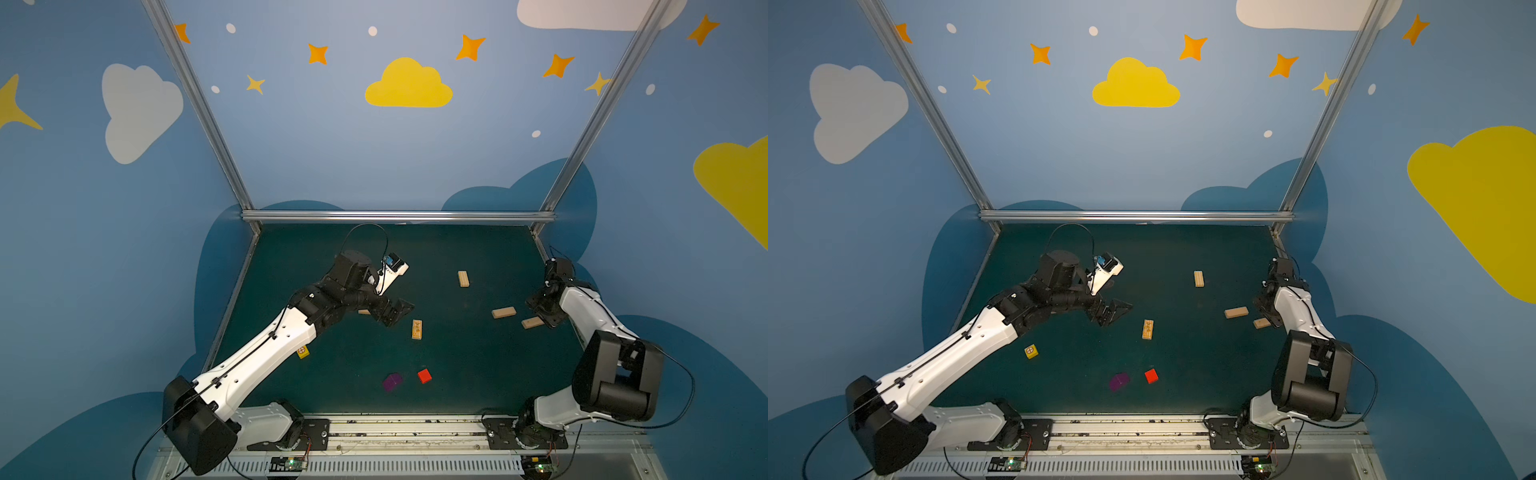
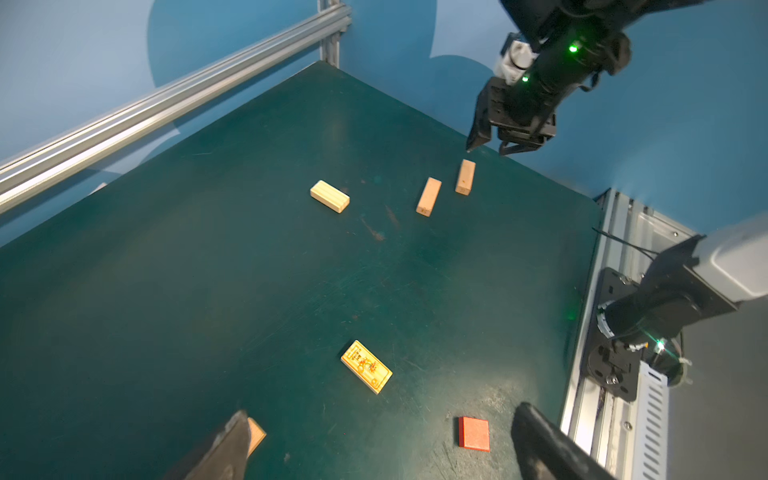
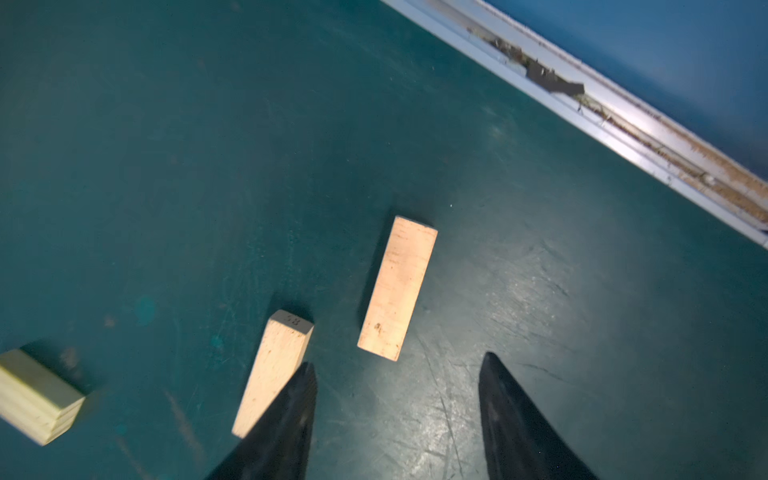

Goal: Build the wood block tower
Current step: 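Lower the open right gripper around the wooden block marked 31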

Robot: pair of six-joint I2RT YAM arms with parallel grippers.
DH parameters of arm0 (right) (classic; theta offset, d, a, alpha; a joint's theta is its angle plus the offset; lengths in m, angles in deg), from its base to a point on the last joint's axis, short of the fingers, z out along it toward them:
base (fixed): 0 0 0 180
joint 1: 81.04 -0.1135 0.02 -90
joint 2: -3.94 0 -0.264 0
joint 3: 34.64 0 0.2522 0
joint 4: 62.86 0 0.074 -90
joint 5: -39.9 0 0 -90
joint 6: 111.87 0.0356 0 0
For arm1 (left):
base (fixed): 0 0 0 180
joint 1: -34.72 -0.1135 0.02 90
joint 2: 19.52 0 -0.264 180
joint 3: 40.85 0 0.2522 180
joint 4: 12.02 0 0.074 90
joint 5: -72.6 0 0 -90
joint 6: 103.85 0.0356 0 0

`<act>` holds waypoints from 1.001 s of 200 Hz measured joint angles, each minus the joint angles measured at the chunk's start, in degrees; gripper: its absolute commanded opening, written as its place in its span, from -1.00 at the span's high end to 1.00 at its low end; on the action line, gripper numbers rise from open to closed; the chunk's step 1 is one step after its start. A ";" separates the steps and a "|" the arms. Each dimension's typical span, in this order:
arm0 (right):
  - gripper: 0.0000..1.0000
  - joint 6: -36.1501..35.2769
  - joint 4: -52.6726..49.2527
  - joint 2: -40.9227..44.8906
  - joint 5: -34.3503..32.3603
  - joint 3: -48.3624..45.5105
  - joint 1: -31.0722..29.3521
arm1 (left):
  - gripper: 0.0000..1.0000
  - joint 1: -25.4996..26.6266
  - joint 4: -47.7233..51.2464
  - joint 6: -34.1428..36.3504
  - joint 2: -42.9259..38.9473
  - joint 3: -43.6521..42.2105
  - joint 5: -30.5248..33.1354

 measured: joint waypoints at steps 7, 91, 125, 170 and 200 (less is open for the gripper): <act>-0.13 0.26 0.00 -0.63 0.07 0.00 0.09 | -0.96 0.17 0.02 0.22 0.20 -0.07 -0.17; -0.17 1.25 -0.11 -4.39 1.25 0.22 0.92 | -0.96 0.81 1.27 1.99 1.84 -0.09 -0.09; -0.19 1.64 -0.20 -5.51 1.18 1.64 1.11 | -0.96 1.07 1.73 2.03 2.43 -0.09 -0.07; -0.19 2.16 -0.24 -5.66 1.18 1.86 1.31 | -0.96 1.20 2.01 2.36 2.78 -0.09 -0.07; -0.18 2.23 -0.24 -5.68 1.25 1.86 1.33 | -0.96 1.25 2.03 2.62 2.84 -0.09 -0.09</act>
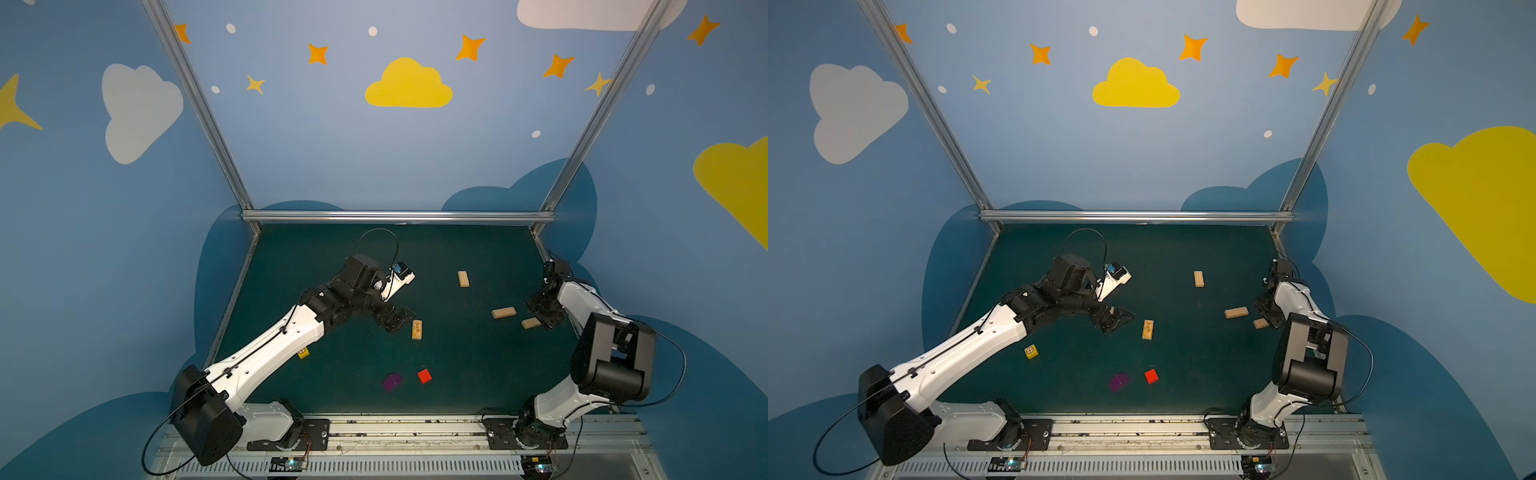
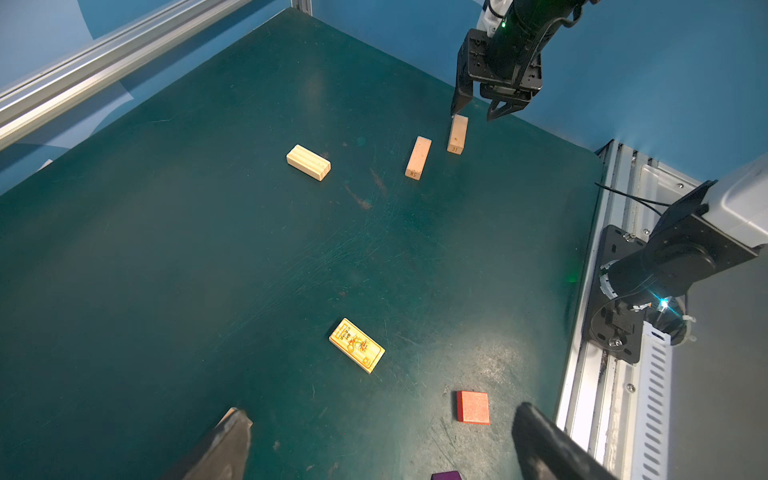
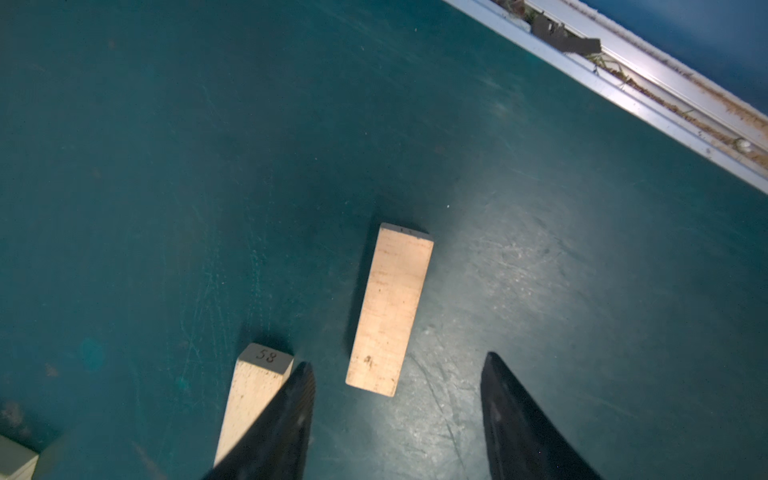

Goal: Build the wood block tower
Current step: 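Lower the open right gripper around the wooden block marked 31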

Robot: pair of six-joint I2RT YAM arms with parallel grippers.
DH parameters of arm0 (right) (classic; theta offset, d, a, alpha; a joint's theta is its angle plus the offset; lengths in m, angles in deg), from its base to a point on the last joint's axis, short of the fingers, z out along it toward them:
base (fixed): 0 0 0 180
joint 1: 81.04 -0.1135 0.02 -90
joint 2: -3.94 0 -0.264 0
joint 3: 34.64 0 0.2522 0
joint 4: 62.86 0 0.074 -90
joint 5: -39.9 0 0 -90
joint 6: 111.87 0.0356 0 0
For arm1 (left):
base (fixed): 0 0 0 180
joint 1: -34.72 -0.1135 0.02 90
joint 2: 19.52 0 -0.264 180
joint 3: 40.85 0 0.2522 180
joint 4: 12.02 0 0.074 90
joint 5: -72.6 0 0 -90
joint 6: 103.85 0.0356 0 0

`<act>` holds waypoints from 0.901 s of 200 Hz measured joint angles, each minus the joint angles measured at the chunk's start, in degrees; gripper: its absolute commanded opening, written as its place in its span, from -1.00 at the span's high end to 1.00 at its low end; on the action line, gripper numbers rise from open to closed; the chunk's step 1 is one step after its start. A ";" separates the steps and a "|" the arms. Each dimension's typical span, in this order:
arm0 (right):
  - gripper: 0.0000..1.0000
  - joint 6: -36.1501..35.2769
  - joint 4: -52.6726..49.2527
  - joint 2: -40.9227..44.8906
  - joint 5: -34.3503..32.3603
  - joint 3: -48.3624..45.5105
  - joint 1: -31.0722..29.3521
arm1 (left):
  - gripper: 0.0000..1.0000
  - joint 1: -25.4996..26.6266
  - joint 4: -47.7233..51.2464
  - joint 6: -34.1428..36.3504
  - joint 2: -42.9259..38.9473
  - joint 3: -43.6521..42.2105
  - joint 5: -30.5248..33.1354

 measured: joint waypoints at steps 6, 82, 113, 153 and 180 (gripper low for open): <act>-0.18 0.00 0.02 -0.07 0.02 0.00 0.00 | -0.96 0.02 -0.02 0.00 0.07 0.00 0.00; -0.08 0.02 0.20 -3.02 1.05 0.09 0.28 | -0.96 0.04 -0.02 -0.04 2.40 0.00 -0.07; -0.07 -0.07 0.33 -4.22 1.62 0.70 0.33 | -0.96 0.07 -0.07 -0.04 2.40 0.00 -0.07; -0.07 -0.24 0.52 -5.44 2.01 1.95 0.70 | -0.96 0.07 -0.07 -0.04 2.40 0.00 -0.07; -0.08 -0.24 0.52 -5.66 2.45 1.95 1.46 | -0.96 0.07 -0.07 -0.04 2.43 0.00 -0.07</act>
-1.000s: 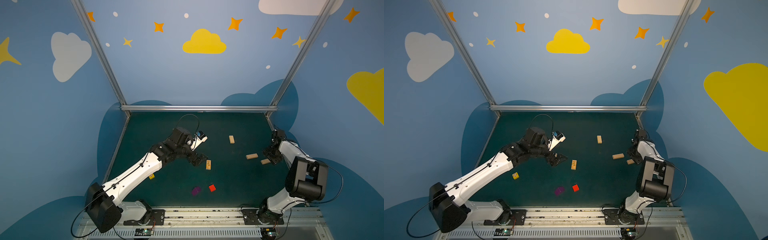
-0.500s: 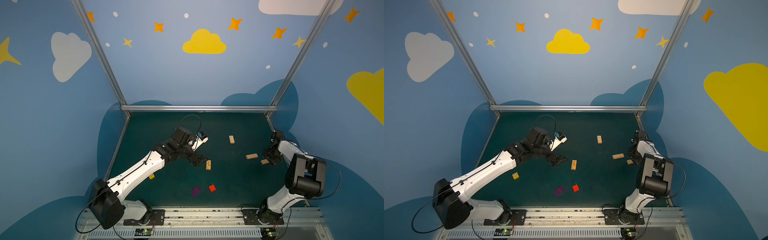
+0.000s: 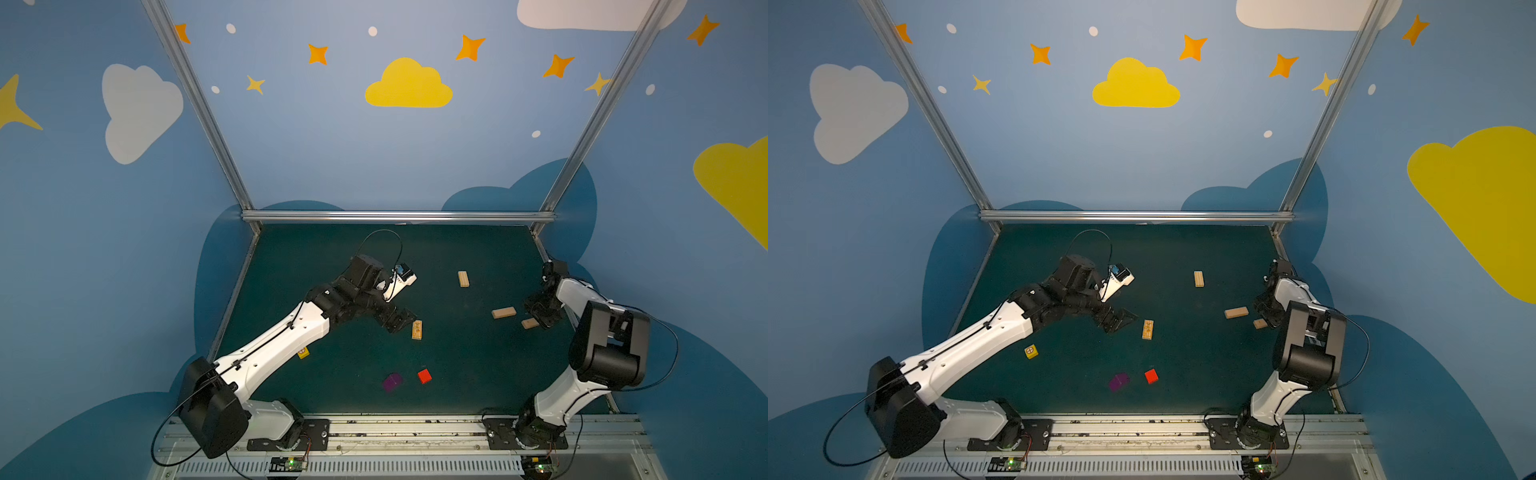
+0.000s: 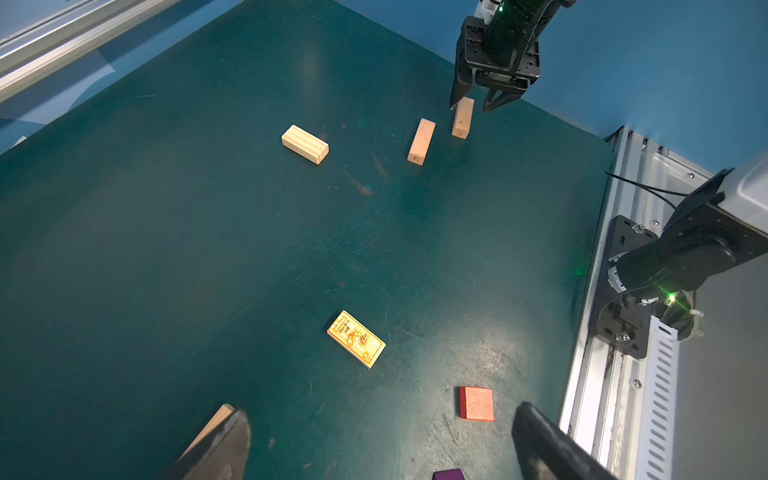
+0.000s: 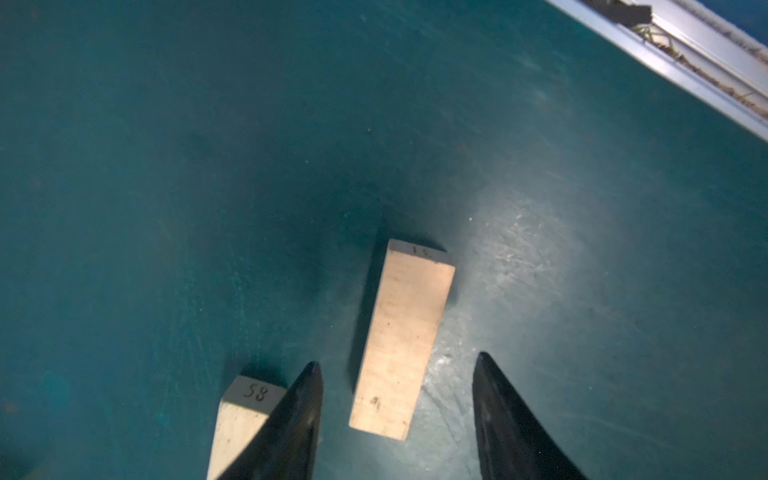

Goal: Build the wood block tower
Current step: 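Lower the open right gripper around the wooden block marked 31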

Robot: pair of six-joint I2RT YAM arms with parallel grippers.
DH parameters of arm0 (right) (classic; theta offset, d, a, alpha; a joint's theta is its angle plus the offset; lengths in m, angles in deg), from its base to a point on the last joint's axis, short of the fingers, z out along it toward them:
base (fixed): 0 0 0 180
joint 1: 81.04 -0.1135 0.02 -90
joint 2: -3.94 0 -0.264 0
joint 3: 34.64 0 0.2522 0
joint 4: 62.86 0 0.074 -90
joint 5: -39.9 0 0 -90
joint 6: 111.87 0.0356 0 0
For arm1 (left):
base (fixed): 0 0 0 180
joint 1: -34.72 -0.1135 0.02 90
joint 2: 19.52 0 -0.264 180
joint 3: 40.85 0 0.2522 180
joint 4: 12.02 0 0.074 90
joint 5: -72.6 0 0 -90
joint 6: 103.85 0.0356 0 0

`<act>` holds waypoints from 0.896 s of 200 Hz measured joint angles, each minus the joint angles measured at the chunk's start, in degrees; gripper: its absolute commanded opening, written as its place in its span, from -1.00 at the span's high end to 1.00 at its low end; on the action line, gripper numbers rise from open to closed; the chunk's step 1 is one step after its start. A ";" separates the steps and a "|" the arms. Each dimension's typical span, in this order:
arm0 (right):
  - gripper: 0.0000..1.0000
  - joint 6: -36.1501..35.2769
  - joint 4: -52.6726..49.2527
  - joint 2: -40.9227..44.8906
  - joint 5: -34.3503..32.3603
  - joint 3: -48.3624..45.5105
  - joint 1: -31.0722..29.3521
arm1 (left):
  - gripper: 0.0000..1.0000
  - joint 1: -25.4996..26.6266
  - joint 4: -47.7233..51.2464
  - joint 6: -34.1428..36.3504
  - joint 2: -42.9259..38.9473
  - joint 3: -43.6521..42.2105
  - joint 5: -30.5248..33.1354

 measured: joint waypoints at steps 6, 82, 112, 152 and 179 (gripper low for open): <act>-0.07 0.00 0.00 -0.13 0.15 0.00 0.26 | -0.96 0.00 0.00 0.00 0.00 0.00 0.02; 0.07 -1.92 0.90 -0.79 3.21 0.00 2.36 | -0.96 0.09 0.07 -0.15 0.66 0.02 0.00; 0.10 -2.45 1.84 -0.79 4.83 -0.02 3.26 | -0.96 0.39 0.37 -0.15 0.66 0.02 0.02; -0.06 -2.64 2.34 -0.81 5.62 -0.02 3.74 | -0.96 0.96 0.87 -0.11 0.66 0.02 0.04; -0.05 -2.78 2.36 -0.98 6.12 -0.02 3.74 | -0.96 1.29 1.22 -0.09 0.66 0.02 0.04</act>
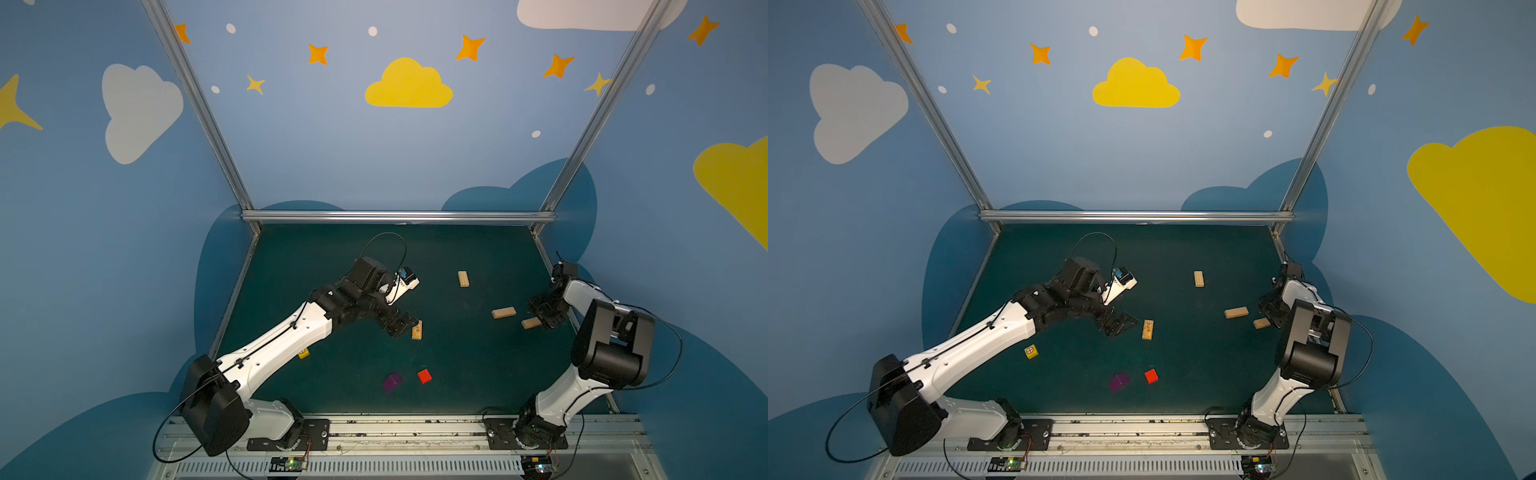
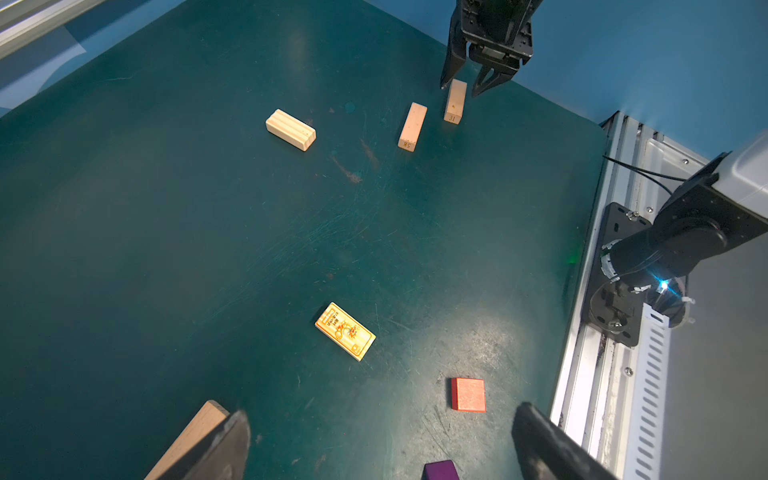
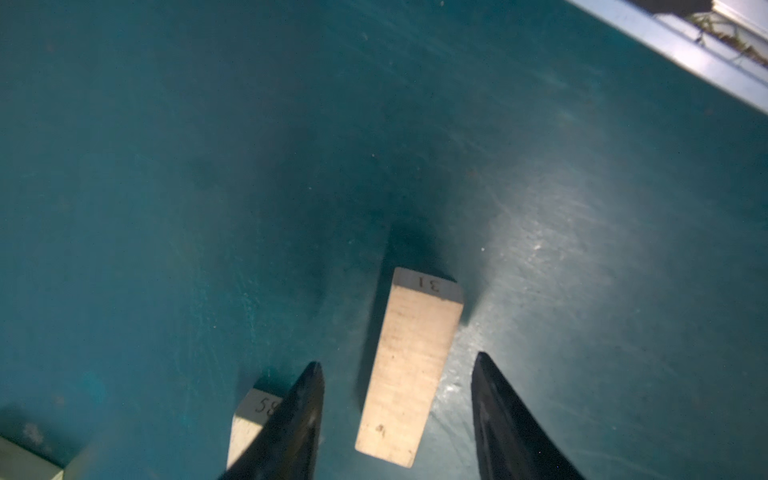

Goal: Build the wood block tower
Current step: 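Lower the open right gripper around the wooden block marked 31, then close the right gripper on the block marked 31, then lift block 31 and carry it toward the table center with the right gripper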

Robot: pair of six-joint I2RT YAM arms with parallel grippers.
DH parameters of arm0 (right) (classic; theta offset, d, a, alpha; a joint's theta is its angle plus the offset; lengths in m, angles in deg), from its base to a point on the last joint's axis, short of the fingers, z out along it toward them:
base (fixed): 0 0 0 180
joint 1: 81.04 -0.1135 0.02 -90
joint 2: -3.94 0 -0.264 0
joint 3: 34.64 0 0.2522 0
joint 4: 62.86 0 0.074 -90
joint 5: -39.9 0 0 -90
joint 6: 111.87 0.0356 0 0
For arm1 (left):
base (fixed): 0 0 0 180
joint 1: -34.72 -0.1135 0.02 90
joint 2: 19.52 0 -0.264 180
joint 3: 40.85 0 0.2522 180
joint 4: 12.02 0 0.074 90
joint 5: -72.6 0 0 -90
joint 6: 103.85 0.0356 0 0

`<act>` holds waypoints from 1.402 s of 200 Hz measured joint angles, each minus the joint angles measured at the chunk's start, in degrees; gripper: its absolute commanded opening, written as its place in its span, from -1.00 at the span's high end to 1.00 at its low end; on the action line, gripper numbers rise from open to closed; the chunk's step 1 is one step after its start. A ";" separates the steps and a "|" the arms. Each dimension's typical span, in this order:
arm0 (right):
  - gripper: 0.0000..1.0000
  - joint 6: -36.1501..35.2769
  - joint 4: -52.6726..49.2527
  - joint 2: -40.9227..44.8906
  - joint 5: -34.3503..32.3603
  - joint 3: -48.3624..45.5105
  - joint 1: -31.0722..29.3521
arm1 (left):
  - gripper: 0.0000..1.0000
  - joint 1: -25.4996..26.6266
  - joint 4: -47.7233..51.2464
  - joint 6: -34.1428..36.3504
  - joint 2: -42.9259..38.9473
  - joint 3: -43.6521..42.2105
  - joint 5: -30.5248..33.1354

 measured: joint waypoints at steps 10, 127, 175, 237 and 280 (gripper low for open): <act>-0.06 -0.02 -0.04 -0.33 0.02 0.00 0.00 | -0.96 0.09 0.07 0.00 0.00 0.00 0.00; 0.30 0.24 -0.66 -1.95 0.02 0.00 0.00 | -0.96 0.22 0.15 0.00 -0.02 0.00 0.61; 0.34 0.22 -0.63 -1.95 0.31 -0.02 0.00 | -0.96 0.26 0.17 0.11 -0.04 0.00 0.96; 0.35 -0.09 -0.57 -1.95 0.33 -0.31 0.00 | -0.96 0.46 0.17 0.11 -0.04 0.00 1.20; 0.40 -0.07 -0.50 -1.95 0.92 -0.55 0.00 | -0.97 0.55 0.46 0.20 -0.04 0.00 1.73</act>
